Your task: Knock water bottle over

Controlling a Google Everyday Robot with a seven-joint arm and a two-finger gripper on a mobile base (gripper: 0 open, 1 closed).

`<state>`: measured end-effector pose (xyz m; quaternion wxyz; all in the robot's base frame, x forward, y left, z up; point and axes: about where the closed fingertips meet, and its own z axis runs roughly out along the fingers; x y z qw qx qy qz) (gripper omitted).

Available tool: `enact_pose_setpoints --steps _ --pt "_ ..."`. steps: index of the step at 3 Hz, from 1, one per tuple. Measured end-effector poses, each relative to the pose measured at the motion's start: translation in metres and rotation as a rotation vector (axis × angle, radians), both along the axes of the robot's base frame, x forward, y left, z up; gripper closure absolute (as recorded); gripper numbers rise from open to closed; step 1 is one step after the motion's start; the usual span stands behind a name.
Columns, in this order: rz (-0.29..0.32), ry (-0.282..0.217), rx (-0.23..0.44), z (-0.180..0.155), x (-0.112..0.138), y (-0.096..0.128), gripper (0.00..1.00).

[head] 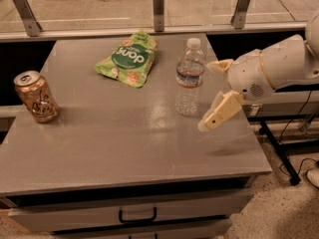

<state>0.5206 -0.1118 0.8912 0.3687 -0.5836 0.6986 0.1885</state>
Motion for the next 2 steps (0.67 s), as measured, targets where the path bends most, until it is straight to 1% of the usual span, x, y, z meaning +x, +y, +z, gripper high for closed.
enact_pose_setpoints --steps 1,2 --pt "0.022 0.004 0.07 -0.011 0.005 0.034 0.0" --pt "0.058 0.003 0.119 -0.017 0.009 0.073 0.0"
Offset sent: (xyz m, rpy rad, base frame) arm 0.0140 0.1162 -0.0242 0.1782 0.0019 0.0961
